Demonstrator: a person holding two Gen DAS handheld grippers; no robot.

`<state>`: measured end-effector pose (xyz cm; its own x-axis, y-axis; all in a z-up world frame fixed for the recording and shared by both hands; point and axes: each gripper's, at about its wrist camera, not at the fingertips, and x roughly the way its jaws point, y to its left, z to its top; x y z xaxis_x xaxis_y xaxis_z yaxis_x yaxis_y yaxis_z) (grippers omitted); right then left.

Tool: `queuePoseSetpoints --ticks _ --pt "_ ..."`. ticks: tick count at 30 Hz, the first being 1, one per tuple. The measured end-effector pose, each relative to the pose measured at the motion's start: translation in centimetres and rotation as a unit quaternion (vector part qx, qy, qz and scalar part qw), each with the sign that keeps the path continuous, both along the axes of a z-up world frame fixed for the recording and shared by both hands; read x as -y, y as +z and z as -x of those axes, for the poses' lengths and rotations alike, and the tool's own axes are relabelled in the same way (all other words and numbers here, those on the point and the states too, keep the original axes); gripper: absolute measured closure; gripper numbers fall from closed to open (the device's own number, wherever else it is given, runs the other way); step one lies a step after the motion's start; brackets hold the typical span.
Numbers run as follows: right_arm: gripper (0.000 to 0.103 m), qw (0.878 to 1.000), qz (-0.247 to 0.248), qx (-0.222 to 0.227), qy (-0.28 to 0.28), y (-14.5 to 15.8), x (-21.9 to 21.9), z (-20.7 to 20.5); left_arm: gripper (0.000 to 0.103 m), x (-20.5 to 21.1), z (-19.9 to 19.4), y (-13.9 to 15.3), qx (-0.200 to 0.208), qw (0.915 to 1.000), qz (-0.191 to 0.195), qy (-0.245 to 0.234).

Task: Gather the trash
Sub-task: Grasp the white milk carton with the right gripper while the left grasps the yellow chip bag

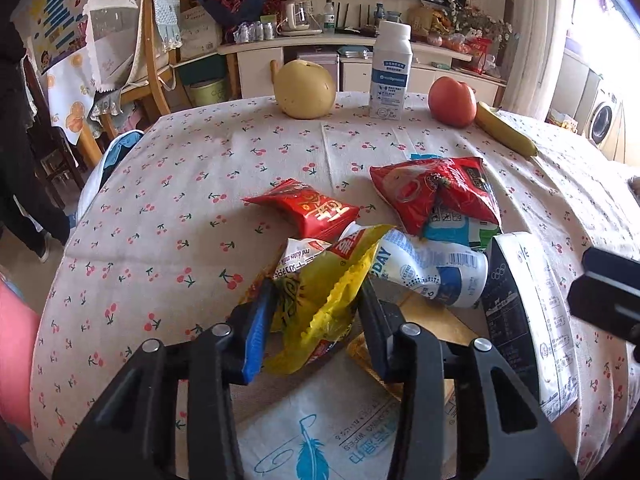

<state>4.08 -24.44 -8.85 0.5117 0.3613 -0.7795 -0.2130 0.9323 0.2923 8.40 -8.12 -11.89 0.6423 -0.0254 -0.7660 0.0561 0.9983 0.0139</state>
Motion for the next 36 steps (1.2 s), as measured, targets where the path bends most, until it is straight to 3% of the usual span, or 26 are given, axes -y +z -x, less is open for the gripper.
queuePoseSetpoints --ticks 4,17,25,36 --pt "0.034 1.000 0.000 -0.025 -0.002 -1.4 -0.3 -0.3 0.066 -1.3 0.5 0.7 0.000 0.9991 0.039 0.016" --pt "0.034 0.998 0.064 -0.022 -0.009 -3.0 -1.6 -0.5 0.067 -3.6 5.3 4.4 0.035 0.9976 0.059 0.012" --pt "0.036 0.997 0.071 -0.021 -0.022 -3.8 -1.6 -0.7 0.066 -5.5 7.0 4.4 0.050 0.9956 0.077 0.020" --pt "0.038 0.997 0.068 -0.005 -0.036 -3.9 -1.6 -0.4 0.066 -8.5 6.7 2.7 0.036 0.9927 0.109 0.037"
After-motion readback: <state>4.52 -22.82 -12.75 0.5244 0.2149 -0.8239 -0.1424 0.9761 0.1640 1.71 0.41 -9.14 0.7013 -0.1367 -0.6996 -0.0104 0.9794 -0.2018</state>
